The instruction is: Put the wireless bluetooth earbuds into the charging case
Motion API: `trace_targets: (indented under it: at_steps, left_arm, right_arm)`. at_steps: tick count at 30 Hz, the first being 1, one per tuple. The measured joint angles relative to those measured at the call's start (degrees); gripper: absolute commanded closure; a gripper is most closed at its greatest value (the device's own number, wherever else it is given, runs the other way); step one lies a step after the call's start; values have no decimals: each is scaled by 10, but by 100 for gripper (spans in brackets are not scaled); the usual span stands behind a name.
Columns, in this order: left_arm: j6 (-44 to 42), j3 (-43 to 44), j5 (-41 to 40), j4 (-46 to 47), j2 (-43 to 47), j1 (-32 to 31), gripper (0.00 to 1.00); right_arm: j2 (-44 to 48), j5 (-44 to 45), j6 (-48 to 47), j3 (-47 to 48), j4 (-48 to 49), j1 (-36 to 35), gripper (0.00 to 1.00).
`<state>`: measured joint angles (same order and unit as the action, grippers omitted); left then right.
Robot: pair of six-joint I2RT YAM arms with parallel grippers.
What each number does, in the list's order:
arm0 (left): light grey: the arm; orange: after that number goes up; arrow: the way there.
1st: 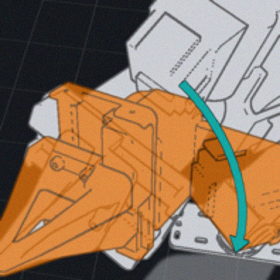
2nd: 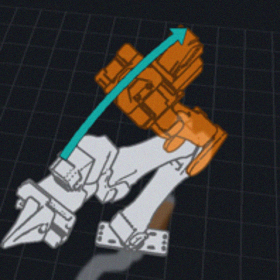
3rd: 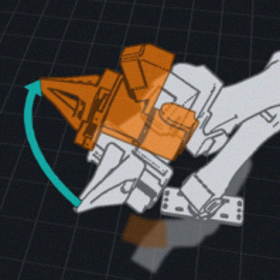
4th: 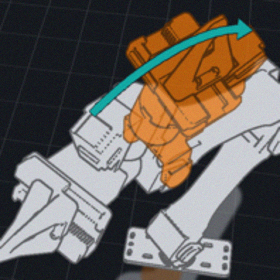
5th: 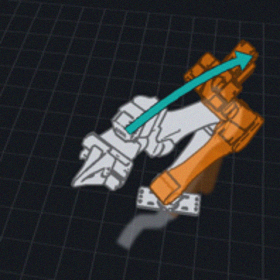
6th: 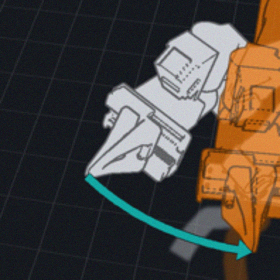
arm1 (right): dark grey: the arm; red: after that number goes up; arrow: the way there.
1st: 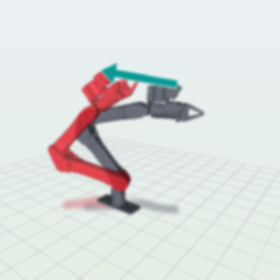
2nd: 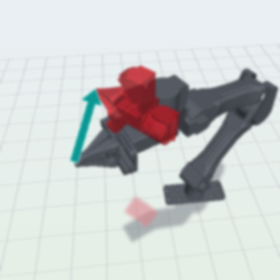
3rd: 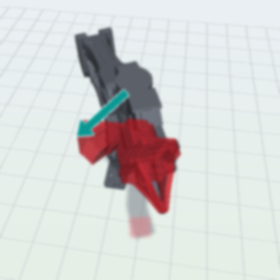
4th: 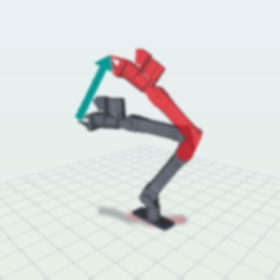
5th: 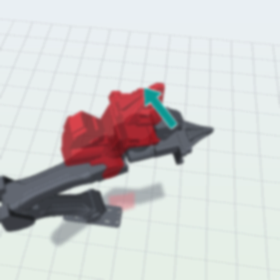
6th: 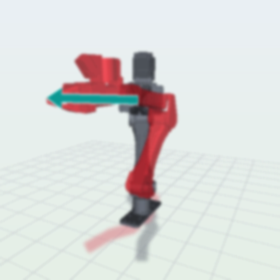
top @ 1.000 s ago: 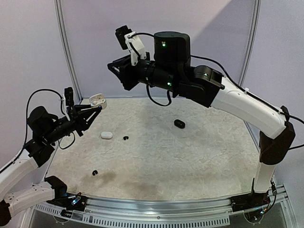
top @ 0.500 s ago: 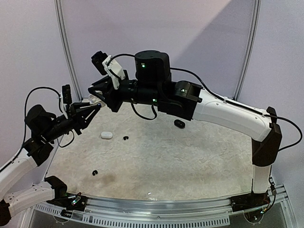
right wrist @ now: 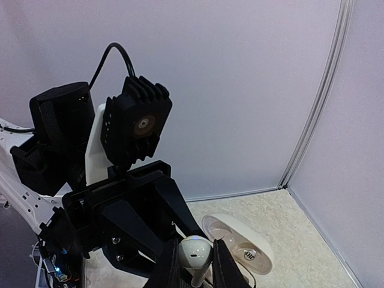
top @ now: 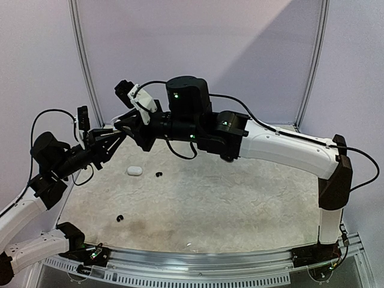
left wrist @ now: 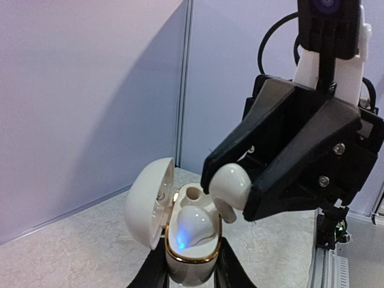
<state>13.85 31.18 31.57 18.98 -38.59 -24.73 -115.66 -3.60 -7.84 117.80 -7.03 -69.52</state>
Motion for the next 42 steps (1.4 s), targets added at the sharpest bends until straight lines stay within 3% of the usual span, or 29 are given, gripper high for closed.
trace_targets:
  at_steps: [42]
  left_arm:
    - [25, 1, 21, -3, -1, -2, 100]
  right_arm:
    - [27, 28, -30, -54, 37, 10, 100]
